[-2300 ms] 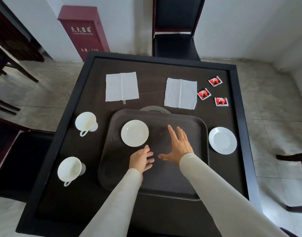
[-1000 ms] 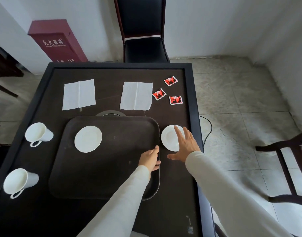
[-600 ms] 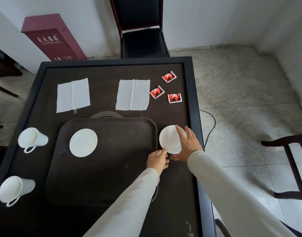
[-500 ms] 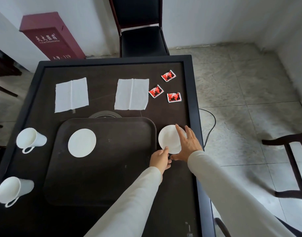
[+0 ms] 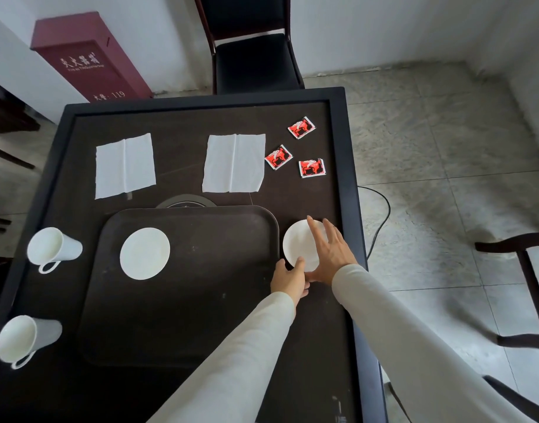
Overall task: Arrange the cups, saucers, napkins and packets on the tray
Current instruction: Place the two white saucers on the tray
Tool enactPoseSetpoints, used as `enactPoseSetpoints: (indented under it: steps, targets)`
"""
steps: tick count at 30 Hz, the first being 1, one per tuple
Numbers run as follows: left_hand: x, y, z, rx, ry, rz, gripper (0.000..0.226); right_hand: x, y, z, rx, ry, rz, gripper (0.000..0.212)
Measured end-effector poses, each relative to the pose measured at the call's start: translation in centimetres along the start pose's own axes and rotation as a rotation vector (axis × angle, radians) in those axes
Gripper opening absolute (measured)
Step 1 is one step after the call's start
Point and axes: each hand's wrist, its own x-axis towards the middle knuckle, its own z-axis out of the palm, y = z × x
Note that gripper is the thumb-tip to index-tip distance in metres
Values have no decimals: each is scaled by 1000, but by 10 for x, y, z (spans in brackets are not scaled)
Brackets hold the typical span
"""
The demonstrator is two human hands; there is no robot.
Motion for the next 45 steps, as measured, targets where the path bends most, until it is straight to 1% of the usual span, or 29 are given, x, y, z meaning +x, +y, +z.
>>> enactPoseSetpoints:
  steps: [5,8,14,19,23,28,37,45]
  targets:
    - [5,5,-7,25,-55,-9,41,-1,1,-1,22,29,1,131]
    - [5,11,-10,52,-93,-28,35,-2,2,-2,3,52,11,131]
    - [0,11,-18,110,-143,4,38,-12,2,-6,-23,62,16,133]
    - [-2,6,-35,148,-95,99,41,-19,-13,-10,-26,77,6,135]
    - [-3,8,-57,114,-97,120,40,-19,-37,-10,-40,86,-21,134]
    - [-4,7,-93,63,-104,126,39,-17,-66,-5,-40,77,-48,135]
    - [3,-1,-151,63,-82,97,44,-6,-119,20,-53,22,-88,137]
    - [15,-2,-182,12,-89,62,46,6,-148,38,-39,-8,-83,137]
